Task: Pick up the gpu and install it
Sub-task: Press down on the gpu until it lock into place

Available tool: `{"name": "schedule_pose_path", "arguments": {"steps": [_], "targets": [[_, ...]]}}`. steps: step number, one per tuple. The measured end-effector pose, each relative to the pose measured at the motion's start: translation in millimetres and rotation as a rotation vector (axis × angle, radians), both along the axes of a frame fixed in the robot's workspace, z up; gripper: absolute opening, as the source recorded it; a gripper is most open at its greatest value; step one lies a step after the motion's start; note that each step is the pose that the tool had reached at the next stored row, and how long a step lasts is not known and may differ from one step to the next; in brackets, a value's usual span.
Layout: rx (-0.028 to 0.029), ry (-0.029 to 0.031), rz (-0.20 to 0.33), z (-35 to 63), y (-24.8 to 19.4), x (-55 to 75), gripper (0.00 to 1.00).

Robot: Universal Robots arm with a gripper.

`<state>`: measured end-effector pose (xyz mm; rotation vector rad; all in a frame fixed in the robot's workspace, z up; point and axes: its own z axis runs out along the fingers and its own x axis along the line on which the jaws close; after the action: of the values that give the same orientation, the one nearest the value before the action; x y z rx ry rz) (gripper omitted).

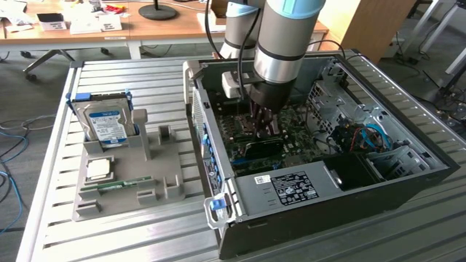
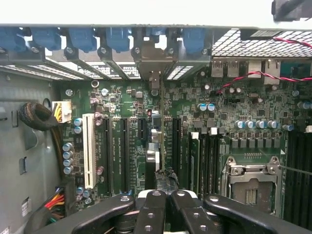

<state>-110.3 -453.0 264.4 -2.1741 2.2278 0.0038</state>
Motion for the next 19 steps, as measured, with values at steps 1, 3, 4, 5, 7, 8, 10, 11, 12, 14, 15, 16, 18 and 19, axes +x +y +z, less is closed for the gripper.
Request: {"name": "schedule_pose_path", "arguments": {"steps": [1, 3, 4, 5, 7, 8, 10, 11, 12, 14, 15, 16, 18, 19], "targets": [[-0.0002, 0.0001, 0.0, -0.1, 0.0, 0.0, 0.11], [-0.0003, 0.0002, 0.0, -0.1, 0.0, 0.0, 0.11], [-0.0002, 0.0002, 0.0, -0.2, 0.0, 0.0, 0.11], [0.0, 0.0, 0.0, -0.4, 0.0, 0.0, 0.11], [-0.0003, -0.0001, 0.0, -1.6, -0.1, 0.1, 0.11], [-0.0005, 0.0001, 0.0, -1.9, -0.1, 0.1, 0.11], [-0.0004, 0.0002, 0.0, -2.0, -0.1, 0.0, 0.11], [-0.0002, 0.0001, 0.0, -2.1, -0.1, 0.0, 0.11], [-0.0001, 0.0001, 0.0, -2.1, -0.1, 0.1, 0.11], [0.0, -0.0002, 0.0, -2.6, -0.2, -0.1, 0.11], [-0.0001, -0.0001, 0.0, -2.7, -0.2, -0.2, 0.11], [0.0, 0.0001, 0.0, -2.7, -0.2, -0.2, 0.11], [-0.0001, 0.0001, 0.0, -2.7, -0.2, -0.2, 0.11], [-0.0001, 0.0001, 0.0, -2.7, -0.2, -0.3, 0.11]]}}
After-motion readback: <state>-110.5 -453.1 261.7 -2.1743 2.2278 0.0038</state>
